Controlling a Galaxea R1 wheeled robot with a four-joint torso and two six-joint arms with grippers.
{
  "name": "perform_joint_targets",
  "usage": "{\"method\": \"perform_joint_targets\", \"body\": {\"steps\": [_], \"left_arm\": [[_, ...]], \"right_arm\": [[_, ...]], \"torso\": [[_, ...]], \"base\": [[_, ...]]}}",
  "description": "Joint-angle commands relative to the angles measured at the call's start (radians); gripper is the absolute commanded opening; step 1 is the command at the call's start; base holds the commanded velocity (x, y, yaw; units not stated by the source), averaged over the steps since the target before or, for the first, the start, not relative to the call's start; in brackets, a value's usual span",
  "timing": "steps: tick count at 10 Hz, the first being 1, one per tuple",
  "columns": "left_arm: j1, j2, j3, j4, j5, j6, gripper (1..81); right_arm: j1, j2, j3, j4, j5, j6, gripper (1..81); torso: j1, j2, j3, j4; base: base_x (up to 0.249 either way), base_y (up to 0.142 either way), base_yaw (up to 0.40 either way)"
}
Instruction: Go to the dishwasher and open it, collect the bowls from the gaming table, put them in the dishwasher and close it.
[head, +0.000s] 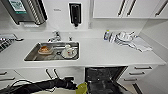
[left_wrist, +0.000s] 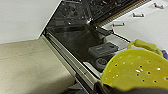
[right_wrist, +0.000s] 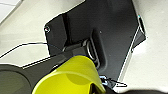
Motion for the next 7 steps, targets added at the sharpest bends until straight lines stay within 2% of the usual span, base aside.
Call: {"method": "perform_joint_targets", "body": {"steps": [1, 3, 4, 7], "left_arm": [[-0.177, 0.101, -0.086, -0.028, 0.059, -0.017, 1.0], [-0.204, 0.204, -0.158, -0.025, 0.108, -0.017, 1.0], [-0.207, 0.252, -0.179, -0.023, 0.108, -0.035, 1.0], [-0.233, 0.353, -0.221, -0.022, 0.113, -0.038, 1.0]], "right_arm": [[0.01, -0.028, 0.0, -0.003, -0.068, -0.001, 1.0], [0.012, -0.009, -0.023, -0.003, -0.069, -0.001, 1.0], [0.01, 0.003, -0.032, -0.003, -0.068, -0.001, 1.0], [0.012, 0.031, -0.049, -0.003, -0.069, -0.003, 1.0]], "torso": [[0.0, 0.0, 0.0, 0.0], [0.0, 0.0, 0.0, 0.0], [0.0, 0.0, 0.0, 0.0], [0.0, 0.0, 0.0, 0.0]], "base": [[0.0, 0.0, 0.0], [0.0, 0.0, 0.0], [0.0, 0.0, 0.0], [0.0, 0.0, 0.0]]}}
